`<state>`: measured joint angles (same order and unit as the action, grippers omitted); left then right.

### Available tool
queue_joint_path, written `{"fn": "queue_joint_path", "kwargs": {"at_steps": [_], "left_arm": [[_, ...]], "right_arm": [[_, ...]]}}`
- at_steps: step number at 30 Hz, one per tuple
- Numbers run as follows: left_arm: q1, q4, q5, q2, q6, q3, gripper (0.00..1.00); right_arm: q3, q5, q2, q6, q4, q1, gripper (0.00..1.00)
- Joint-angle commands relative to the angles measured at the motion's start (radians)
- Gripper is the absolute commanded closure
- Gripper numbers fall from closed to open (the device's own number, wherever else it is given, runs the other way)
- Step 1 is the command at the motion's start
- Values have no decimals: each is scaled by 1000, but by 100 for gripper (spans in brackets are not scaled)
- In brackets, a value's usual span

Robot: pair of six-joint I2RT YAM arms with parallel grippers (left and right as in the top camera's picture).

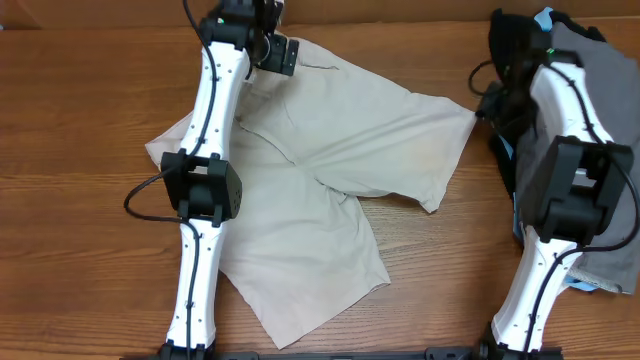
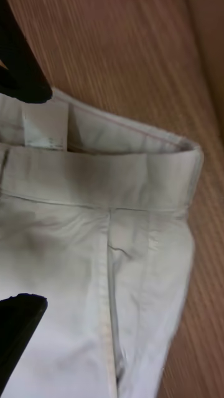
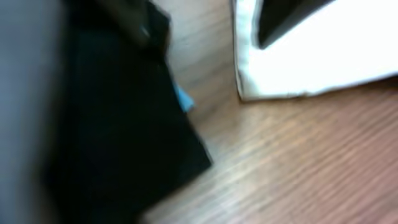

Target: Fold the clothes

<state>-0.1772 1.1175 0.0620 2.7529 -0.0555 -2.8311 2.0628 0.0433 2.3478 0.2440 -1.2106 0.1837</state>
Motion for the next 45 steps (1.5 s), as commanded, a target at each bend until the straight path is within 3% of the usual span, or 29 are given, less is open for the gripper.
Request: {"fn": "queue_joint_path", "kwargs": {"at_steps": [1, 8, 13, 21, 28, 37, 42, 45], "left_arm": [[-6, -21, 17, 35, -16, 2, 0], [-5, -82, 17, 40, -19, 15, 3], [-5, -118, 17, 41, -19, 23, 12], [-4, -224, 17, 41, -19, 110, 14], [-5, -275, 15, 41, -19, 127, 57], [8, -277, 8, 42, -19, 129, 93], [13, -266, 2, 38, -19, 123, 96], [27, -207, -98, 21, 43, 96, 96]], "right_arm": [[173, 14, -10, -45, -88, -6, 16], [404, 93, -10, -43, -314, -34, 16], [435, 93, -10, -43, -352, -71, 21], [434, 93, -10, -43, -354, -114, 22], [434, 93, -10, -43, -347, -128, 22], [434, 93, -10, -43, -346, -129, 22], [430, 93, -10, -39, -343, -131, 22], [427, 93, -10, -35, -346, -141, 22]]}}
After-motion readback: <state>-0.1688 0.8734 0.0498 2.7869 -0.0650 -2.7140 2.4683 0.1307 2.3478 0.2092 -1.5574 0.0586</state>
